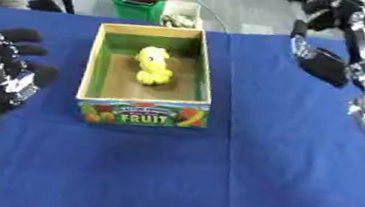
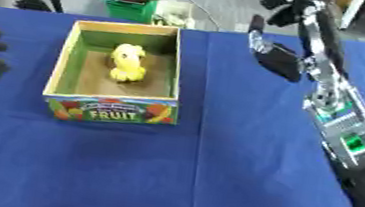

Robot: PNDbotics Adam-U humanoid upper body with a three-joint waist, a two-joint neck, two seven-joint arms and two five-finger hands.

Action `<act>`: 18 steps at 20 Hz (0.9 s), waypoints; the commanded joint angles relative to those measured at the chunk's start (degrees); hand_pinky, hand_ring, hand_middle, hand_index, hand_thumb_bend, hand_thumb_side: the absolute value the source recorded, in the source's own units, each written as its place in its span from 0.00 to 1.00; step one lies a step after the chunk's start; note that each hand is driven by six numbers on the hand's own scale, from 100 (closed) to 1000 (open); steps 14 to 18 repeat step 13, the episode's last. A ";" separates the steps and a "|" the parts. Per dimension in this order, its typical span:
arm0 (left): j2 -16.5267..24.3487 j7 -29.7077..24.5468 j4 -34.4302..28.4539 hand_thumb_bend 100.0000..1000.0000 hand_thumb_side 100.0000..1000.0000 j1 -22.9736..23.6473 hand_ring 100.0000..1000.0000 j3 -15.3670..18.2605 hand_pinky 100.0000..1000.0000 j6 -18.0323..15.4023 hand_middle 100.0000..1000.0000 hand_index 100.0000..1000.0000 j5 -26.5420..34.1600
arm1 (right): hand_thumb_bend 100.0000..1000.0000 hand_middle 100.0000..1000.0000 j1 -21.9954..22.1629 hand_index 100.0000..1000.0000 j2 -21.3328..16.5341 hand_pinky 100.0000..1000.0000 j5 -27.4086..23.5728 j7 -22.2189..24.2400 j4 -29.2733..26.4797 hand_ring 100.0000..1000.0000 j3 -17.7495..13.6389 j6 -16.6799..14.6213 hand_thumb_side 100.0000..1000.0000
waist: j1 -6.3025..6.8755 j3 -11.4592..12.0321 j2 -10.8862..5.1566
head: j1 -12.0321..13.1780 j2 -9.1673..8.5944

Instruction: Pick up objects on the table and place them in the box.

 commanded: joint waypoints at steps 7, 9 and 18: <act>1.81 2.03 0.33 0.83 0.29 -0.09 0.63 1.47 0.48 -0.25 0.62 0.67 -0.64 | 0.00 0.56 8.50 0.65 -0.38 0.56 -6.58 -9.24 -1.92 0.52 -7.25 -0.22 0.11 | 0.26 -0.92 -0.44 | 0.68 -0.98; 1.79 2.32 0.47 0.83 0.29 0.08 0.63 1.65 0.48 -0.23 0.61 0.67 -0.69 | 0.00 0.56 9.61 0.65 0.39 0.56 -7.37 -10.26 -1.77 0.52 -8.25 -0.58 0.11 | 0.34 -1.03 -0.45 | 0.70 -1.09; 1.71 2.67 0.59 0.82 0.29 0.38 0.62 1.83 0.47 -0.23 0.61 0.67 -0.67 | 0.00 0.56 11.32 0.65 1.72 0.56 -8.56 -11.51 -1.57 0.52 -9.64 -1.36 0.12 | 0.55 -1.29 -0.44 | 0.64 -1.11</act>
